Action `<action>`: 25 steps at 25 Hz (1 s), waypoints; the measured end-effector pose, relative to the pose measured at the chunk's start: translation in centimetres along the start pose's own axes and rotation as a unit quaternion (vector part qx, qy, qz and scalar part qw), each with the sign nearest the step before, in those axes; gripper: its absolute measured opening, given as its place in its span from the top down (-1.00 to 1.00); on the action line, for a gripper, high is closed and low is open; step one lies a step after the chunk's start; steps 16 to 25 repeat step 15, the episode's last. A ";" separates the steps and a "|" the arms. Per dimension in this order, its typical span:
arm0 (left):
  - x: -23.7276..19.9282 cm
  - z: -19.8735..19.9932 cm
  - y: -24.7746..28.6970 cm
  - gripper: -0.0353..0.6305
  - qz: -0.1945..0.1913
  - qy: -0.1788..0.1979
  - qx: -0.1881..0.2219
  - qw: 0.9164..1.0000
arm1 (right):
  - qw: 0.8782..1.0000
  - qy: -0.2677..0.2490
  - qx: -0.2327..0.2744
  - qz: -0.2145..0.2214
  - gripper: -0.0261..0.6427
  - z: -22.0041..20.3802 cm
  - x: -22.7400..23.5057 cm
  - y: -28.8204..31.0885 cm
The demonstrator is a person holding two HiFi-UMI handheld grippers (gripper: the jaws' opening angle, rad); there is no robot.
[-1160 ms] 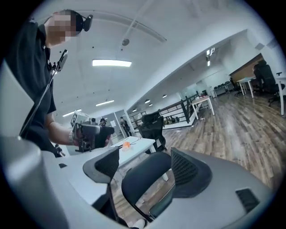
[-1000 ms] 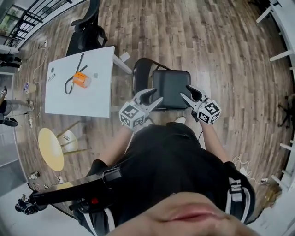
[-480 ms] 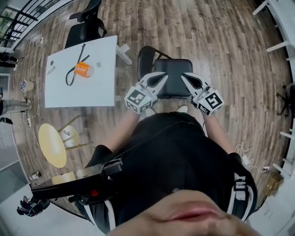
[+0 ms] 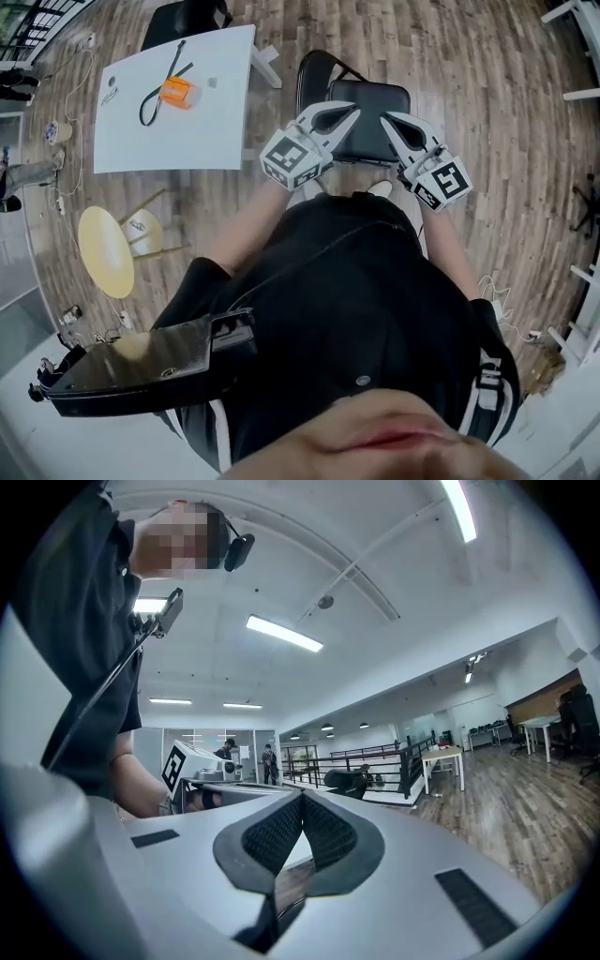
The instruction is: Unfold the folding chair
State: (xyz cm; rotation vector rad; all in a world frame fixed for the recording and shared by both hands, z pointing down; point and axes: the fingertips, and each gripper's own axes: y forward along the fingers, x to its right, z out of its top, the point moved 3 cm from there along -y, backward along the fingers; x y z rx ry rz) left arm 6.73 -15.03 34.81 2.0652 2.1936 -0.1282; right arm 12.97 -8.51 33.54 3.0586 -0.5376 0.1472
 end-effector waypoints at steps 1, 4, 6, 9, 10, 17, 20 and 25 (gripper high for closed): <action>0.0 0.0 -0.2 0.88 0.003 0.000 0.001 1.000 | 1.000 0.000 0.002 0.001 0.90 0.0 -0.1 0.1; -0.3 -0.1 -0.6 0.88 0.009 -0.002 0.004 1.000 | 1.000 0.001 0.003 0.001 0.90 -0.2 -0.3 0.5; -0.3 0.0 -0.6 0.88 0.009 -0.002 0.004 1.000 | 1.000 0.003 0.003 0.000 0.90 -0.3 -0.1 0.4; -0.4 0.1 -0.6 0.88 0.007 -0.003 0.005 1.000 | 1.000 0.005 0.004 -0.002 0.90 -0.2 0.1 0.4; -0.4 0.1 -0.6 0.88 0.007 -0.004 0.005 1.000 | 1.000 0.005 0.004 -0.003 0.90 -0.2 0.1 0.4; -1.2 0.2 -0.7 0.88 0.007 0.000 0.011 1.000 | 1.000 0.003 0.011 -0.002 0.90 0.1 0.6 1.2; -1.2 0.2 -0.7 0.88 0.007 0.000 0.011 1.000 | 1.000 0.003 0.011 -0.002 0.90 0.1 0.6 1.2; -1.2 0.2 -0.7 0.88 0.007 0.000 0.011 1.000 | 1.000 0.003 0.011 -0.002 0.90 0.1 0.6 1.2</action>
